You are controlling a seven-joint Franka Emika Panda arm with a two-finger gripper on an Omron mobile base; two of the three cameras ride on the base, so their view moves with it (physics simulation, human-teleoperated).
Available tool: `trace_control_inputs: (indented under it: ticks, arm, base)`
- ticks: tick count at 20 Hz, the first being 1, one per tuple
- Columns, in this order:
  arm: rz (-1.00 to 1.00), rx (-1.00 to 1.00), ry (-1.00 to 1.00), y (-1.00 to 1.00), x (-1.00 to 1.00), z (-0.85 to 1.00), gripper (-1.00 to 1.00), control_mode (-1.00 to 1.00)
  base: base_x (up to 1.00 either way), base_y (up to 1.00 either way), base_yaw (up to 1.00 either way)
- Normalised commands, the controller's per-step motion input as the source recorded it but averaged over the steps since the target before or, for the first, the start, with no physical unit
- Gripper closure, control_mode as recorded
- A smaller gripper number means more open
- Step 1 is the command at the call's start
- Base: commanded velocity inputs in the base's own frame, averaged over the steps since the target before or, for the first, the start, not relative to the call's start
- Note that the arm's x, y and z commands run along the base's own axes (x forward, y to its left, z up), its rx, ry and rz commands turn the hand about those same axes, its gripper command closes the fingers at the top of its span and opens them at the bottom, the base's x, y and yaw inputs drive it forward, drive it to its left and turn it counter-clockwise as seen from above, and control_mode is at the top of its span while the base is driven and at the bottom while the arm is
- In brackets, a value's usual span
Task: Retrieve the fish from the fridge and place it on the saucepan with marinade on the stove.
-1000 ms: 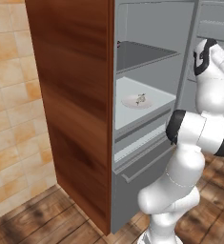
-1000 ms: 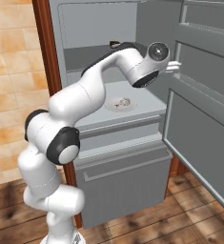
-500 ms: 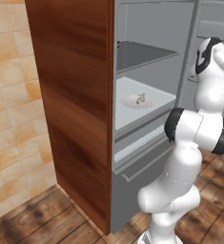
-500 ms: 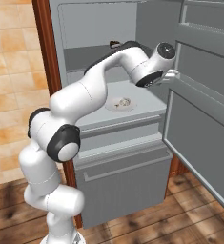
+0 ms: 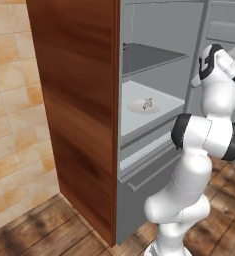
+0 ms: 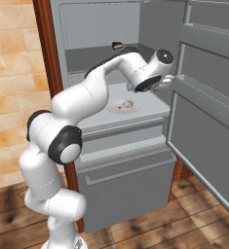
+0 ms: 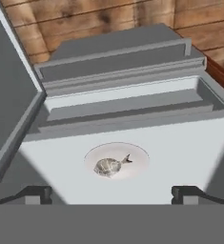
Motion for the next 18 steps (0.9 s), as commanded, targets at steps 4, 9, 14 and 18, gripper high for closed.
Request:
trace_control_inputs:
  ticks: [4, 9, 14, 18]
  arm:
    - [0.41, -0.08, -0.14, 0.06, -0.01, -0.13, -1.0, -1.0]
    - [0.44, -0.14, -0.16, 0.04, -0.04, -0.01, -1.0, -1.0]
    - [0.43, -0.22, -0.22, 0.05, -0.09, 0.0, -1.0, -1.0]
    - [0.45, -0.28, -0.27, 0.21, 0.0, 0.0, -1.0, -1.0]
  base:
    - [0.0, 0.0, 0.0]
    - [0.0, 0.0, 0.0]
    - [0.0, 0.0, 0.0]
    - [0.0, 0.0, 0.0]
